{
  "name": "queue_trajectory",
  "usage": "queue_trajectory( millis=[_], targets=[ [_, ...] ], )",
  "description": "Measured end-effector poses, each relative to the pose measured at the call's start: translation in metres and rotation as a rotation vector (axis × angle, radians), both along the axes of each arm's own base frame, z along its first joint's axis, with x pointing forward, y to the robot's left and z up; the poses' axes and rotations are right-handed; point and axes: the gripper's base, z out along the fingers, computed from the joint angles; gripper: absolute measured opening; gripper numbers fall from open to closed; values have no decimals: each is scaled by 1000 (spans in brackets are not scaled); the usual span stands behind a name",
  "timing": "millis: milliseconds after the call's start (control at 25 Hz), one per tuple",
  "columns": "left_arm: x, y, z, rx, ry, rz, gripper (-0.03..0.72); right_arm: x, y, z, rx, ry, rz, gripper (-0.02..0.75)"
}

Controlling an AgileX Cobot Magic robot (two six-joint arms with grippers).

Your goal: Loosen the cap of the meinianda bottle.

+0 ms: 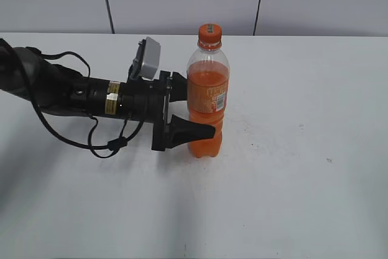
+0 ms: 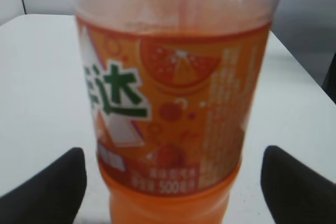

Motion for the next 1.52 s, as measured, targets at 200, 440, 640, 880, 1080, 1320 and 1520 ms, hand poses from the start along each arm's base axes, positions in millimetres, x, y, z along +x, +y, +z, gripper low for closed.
queue_trajectory(
  millis=[200,440,640,880,1080,1320,1520],
  targets=[
    [2,-12,-10,-9,16,-9,585,0,0,0,0,0,0,563],
    [3,-18,-10,-24,22,1,549,0,0,0,0,0,0,563],
    [4,-18,-9,-32,22,12,448,0,0,0,0,0,0,563],
    [4,-18,-9,-35,23,15,417,0,0,0,0,0,0,563],
    [4,-18,-9,-36,23,16,417,0,0,0,0,0,0,563],
    [4,-18,-9,-35,23,16,417,0,0,0,0,0,0,563],
    [4,-18,-9,-36,23,17,417,0,0,0,2,0,1,563]
  ],
)
